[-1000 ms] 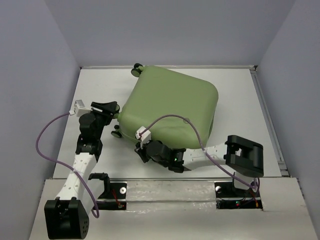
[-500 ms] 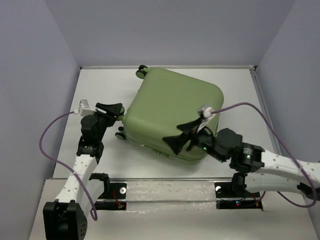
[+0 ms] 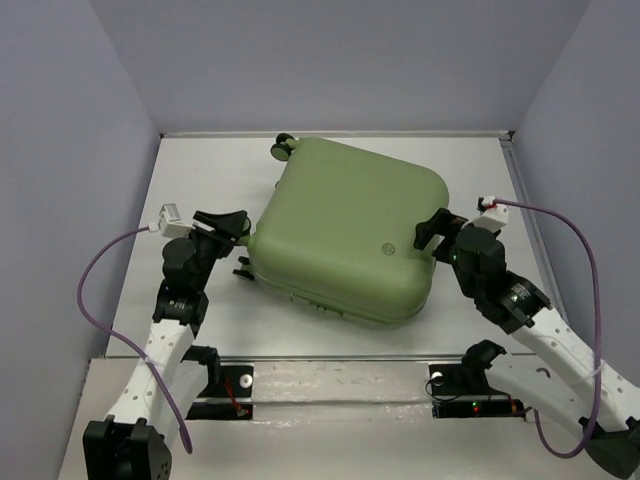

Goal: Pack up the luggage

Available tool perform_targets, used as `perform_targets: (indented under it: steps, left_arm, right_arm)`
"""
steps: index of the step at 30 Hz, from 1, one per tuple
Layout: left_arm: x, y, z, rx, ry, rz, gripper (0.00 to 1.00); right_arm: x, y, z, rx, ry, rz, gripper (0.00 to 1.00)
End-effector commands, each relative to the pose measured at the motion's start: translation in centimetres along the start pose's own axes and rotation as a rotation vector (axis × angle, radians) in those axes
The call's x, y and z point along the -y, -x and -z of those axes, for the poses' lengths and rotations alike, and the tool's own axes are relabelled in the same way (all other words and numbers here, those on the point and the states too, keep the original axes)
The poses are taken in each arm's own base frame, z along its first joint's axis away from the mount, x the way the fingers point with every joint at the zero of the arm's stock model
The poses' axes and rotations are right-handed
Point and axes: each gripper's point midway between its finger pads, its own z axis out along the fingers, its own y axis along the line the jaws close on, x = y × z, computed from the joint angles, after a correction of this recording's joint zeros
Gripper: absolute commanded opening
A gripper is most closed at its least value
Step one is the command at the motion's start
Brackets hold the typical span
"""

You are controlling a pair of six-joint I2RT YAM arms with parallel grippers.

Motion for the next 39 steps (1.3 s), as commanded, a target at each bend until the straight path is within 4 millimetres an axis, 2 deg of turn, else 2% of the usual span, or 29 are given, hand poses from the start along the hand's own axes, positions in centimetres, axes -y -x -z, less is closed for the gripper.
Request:
perform_targets:
  steps: [1,2,3,4,5,6,8,11,12,13,15,16,18,19,21,22,25,26,27,29,30,33,34,35,36,37,38,39]
  left_arm:
    - [0.8,-3.5,1.3,-0.14,-0.109,-0.237,0.06]
    - [1.0,-3.8,1.4,-0.15,-0.116,-0.242,0.06]
    - [1.5,-4.6,1.6,-0.173,-0.136,-0.252,0.06]
    - [1.8,-5.0,1.8,-0.184,-0.149,-0.257,0.06]
    - [2.2,-5.3,2.0,-0.187,-0.16,-0.264,0.06]
    - [2.4,-5.7,2.2,-0.198,-0.166,-0.272,0.06]
    - [3.2,-6.9,2.7,-0.226,-0.193,-0.288,0.06]
    - [3.5,-8.2,3.4,-0.257,-0.215,-0.298,0.06]
    - [3.7,-9.1,3.9,-0.28,-0.232,-0.305,0.06]
    - [3.8,-9.5,4.1,-0.29,-0.24,-0.307,0.06]
    - [4.0,-10.5,4.7,-0.316,-0.26,-0.306,0.06]
    - [3.7,-11.1,4.9,-0.33,-0.261,-0.306,0.06]
    - [3.8,-11.9,5.4,-0.349,-0.276,-0.308,0.06]
    - [3.8,-12.2,5.5,-0.357,-0.278,-0.309,0.06]
    - [4.0,-13.0,5.7,-0.377,-0.295,-0.302,0.06]
    - [4.3,-13.3,5.9,-0.382,-0.306,-0.3,0.06]
    - [5.1,-14.2,6.0,-0.404,-0.332,-0.303,0.06]
    - [5.2,-14.5,5.9,-0.412,-0.33,-0.304,0.06]
    - [6.0,-14.4,5.9,-0.403,-0.348,-0.3,0.06]
    - [6.6,-14.7,5.8,-0.41,-0.357,-0.298,0.06]
    - [6.9,-14.8,5.4,-0.406,-0.355,-0.295,0.06]
    - [7.3,-15.1,4.8,-0.414,-0.345,-0.289,0.06]
    - [7.8,-15.0,4.6,-0.407,-0.353,-0.283,0.06]
    - [7.7,-15.2,4.3,-0.411,-0.343,-0.283,0.06]
    - [8.3,-15.1,4.2,-0.404,-0.353,-0.28,0.06]
    - [8.5,-15.0,4.1,-0.401,-0.357,-0.279,0.06]
    - [8.6,-15.1,3.9,-0.399,-0.354,-0.278,0.06]
    - [9.1,-15.0,3.9,-0.395,-0.362,-0.277,0.06]
  right_arm:
    - [-2.6,-3.3,-1.8,-0.135,0.181,-0.031,1.0]
    - [-3.4,-5.0,-2.2,-0.205,0.252,-0.048,1.0]
    - [-4.9,-4.4,-2.7,-0.189,0.321,-0.073,1.0]
    - [-5.9,-4.6,-3.0,-0.21,0.375,-0.081,1.0]
    - [-7.2,-6.2,-3.4,-0.296,0.449,-0.088,1.0]
    - [-9.1,-5.1,-3.8,-0.262,0.529,-0.1,0.99]
    - [-11.0,-5.5,-5.6,-0.331,0.585,-0.109,0.99]
    - [-13.8,-4.6,-7.4,-0.351,0.679,-0.116,0.98]
    - [-15.4,-3.8,-8.6,-0.363,0.735,-0.126,0.97]
    - [-16.0,-3.2,-9.5,-0.364,0.757,-0.128,0.97]
    - [-18.3,-2.5,-9.9,-0.395,0.856,-0.116,0.97]
    - [-19.9,-1.2,-11.3,-0.4,0.903,-0.115,0.97]
    - [-21.5,-0.5,-12.4,-0.422,0.946,-0.103,0.97]
    - [-22.9,1.0,-13.8,-0.403,0.964,-0.082,0.97]
    - [-23.8,1.4,-15.1,-0.424,0.96,-0.071,0.97]
    - [-24.8,2.7,-16.0,-0.402,0.972,-0.058,0.97]
    - [-24.8,3.3,-16.8,-0.4,0.934,-0.005,0.99]
    - [-24.8,4.6,-16.3,-0.349,0.934,0.039,0.99]
    - [-24.6,5.1,-15.8,-0.335,0.926,0.056,0.99]
    - [-23.9,6.2,-14.5,-0.29,0.907,0.095,0.99]
    - [-23.1,6.9,-12.8,-0.26,0.897,0.125,0.99]
    - [-20.6,7.3,-10.1,-0.189,0.84,0.173,0.95]
    - [-19.2,6.6,-7.4,-0.158,0.843,0.182,0.87]
    - [-18.3,5.9,-6.1,-0.14,0.838,0.182,0.77]
    - [-16.4,4.1,-3.9,-0.107,0.849,0.173,0.47]
    - [-15.8,2.6,-2.7,-0.11,0.869,0.158,0.33]
    - [-15.2,1.9,-1.9,-0.09,0.883,0.133,0.12]
    - [-13.0,-2.2,-1.0,-0.135,0.874,0.124,0.07]
